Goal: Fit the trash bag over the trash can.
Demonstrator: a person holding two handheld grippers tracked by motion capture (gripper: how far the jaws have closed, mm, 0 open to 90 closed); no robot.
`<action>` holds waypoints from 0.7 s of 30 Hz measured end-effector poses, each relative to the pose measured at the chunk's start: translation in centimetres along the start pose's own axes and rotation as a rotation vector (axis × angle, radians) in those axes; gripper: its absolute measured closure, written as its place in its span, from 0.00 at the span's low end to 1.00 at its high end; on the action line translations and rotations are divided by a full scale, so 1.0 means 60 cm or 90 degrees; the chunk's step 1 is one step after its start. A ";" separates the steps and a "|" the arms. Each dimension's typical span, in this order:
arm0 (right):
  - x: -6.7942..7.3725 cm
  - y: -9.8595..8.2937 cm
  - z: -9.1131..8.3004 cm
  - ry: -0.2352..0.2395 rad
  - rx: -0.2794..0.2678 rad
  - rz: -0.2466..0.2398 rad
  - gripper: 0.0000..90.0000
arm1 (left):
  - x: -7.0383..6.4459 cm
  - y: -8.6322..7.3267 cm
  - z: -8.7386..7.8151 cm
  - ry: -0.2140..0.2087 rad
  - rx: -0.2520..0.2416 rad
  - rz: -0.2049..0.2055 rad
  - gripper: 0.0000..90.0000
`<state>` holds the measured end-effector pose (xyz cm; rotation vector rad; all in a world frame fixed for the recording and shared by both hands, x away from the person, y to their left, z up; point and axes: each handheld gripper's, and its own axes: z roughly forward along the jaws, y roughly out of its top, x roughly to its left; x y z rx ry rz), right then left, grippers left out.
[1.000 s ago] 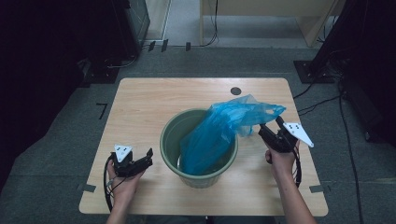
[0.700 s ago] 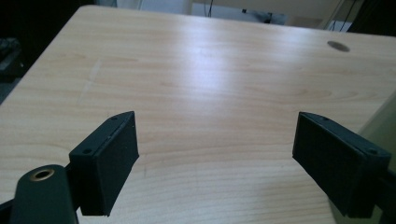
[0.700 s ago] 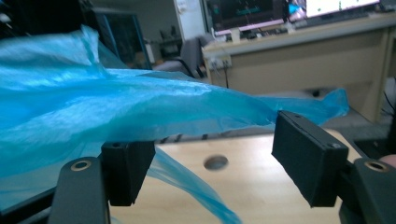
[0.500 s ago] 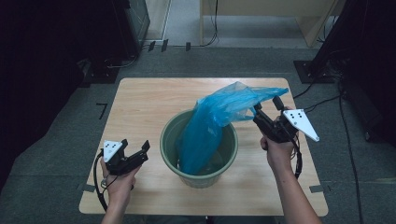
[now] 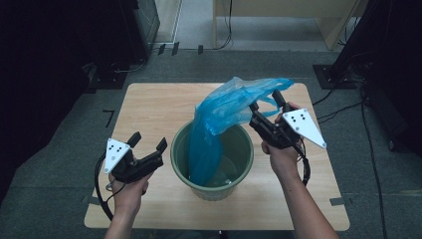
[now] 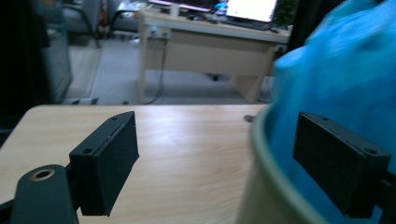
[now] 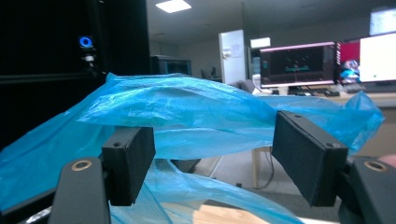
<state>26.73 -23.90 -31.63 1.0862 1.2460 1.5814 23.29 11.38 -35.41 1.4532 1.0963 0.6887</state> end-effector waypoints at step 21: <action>0.081 0.044 -0.009 0.058 -0.041 -0.044 0.34 | -0.127 0.106 0.058 -0.099 -0.047 0.121 0.16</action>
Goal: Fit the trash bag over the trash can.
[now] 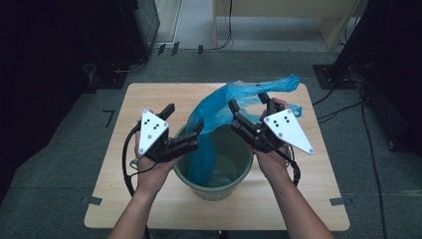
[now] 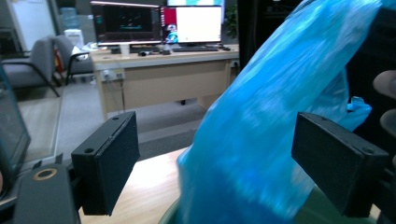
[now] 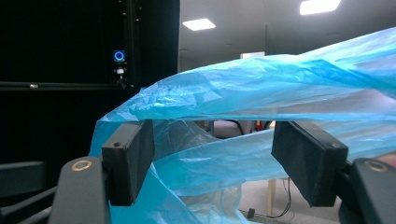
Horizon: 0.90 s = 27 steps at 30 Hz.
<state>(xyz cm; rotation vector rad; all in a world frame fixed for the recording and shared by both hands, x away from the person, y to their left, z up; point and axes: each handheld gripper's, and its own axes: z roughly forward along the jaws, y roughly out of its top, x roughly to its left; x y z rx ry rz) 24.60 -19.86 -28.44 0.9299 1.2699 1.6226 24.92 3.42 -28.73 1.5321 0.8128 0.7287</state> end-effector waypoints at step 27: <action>-0.007 -0.025 -0.040 0.000 0.051 -0.039 0.34 | 0.022 0.001 0.009 -0.014 -0.028 -0.032 1.00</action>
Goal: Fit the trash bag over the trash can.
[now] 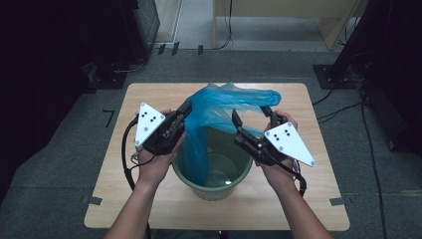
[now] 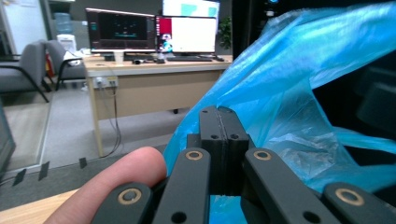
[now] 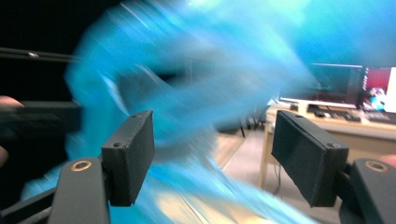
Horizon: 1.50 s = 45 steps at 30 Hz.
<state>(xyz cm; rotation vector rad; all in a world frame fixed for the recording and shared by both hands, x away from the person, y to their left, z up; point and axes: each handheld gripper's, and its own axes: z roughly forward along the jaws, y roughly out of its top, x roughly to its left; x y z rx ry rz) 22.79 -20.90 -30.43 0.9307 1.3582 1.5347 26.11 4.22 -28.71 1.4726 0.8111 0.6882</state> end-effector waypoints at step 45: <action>-0.048 -0.062 -0.087 0.009 0.052 0.064 1.00 | 0.040 -0.080 -0.093 0.028 -0.030 -0.077 0.57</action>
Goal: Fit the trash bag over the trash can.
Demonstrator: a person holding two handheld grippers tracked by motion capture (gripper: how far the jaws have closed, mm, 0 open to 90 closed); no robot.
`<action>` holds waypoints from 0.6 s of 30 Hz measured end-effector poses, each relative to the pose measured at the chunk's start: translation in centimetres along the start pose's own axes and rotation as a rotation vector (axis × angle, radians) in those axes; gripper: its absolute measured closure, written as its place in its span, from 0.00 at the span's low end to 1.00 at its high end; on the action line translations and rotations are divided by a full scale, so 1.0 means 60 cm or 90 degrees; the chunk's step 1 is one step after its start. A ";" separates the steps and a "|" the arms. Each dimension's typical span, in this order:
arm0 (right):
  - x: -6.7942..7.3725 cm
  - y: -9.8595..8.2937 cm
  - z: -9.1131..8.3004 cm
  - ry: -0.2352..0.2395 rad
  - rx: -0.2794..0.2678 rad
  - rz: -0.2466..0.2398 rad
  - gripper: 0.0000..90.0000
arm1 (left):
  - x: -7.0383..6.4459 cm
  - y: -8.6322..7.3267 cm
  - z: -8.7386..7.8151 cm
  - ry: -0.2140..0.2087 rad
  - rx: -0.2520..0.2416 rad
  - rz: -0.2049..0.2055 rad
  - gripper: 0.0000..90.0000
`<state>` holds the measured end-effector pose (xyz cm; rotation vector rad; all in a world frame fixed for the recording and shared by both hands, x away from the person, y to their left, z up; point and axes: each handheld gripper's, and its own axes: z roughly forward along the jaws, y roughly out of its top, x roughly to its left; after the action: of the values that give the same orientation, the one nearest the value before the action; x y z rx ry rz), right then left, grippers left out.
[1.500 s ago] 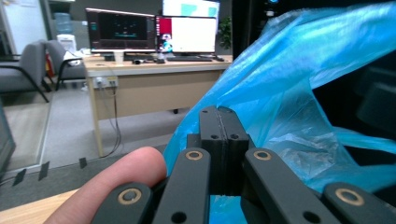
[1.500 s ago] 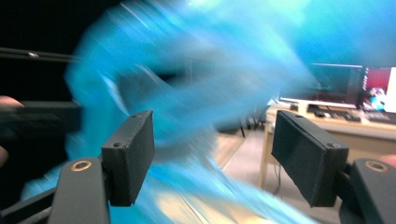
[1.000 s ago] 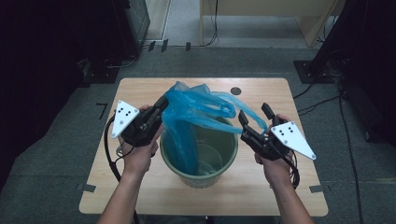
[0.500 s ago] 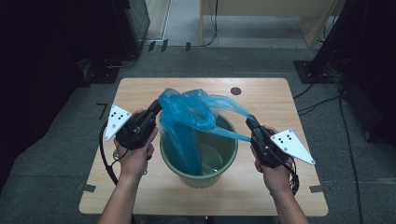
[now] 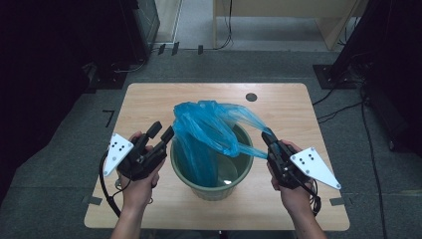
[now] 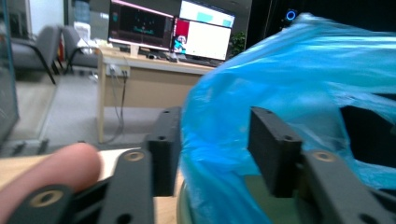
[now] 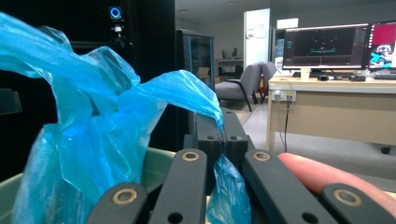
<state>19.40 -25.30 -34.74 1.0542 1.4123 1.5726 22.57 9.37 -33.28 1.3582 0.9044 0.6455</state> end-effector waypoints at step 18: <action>0.024 0.008 0.001 0.030 -0.007 -0.007 0.99 | -0.100 0.018 0.016 0.066 -0.009 0.191 0.19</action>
<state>18.91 -24.01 -34.11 1.0069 1.4369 1.6054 20.34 4.02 -31.22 1.4722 0.7822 0.9580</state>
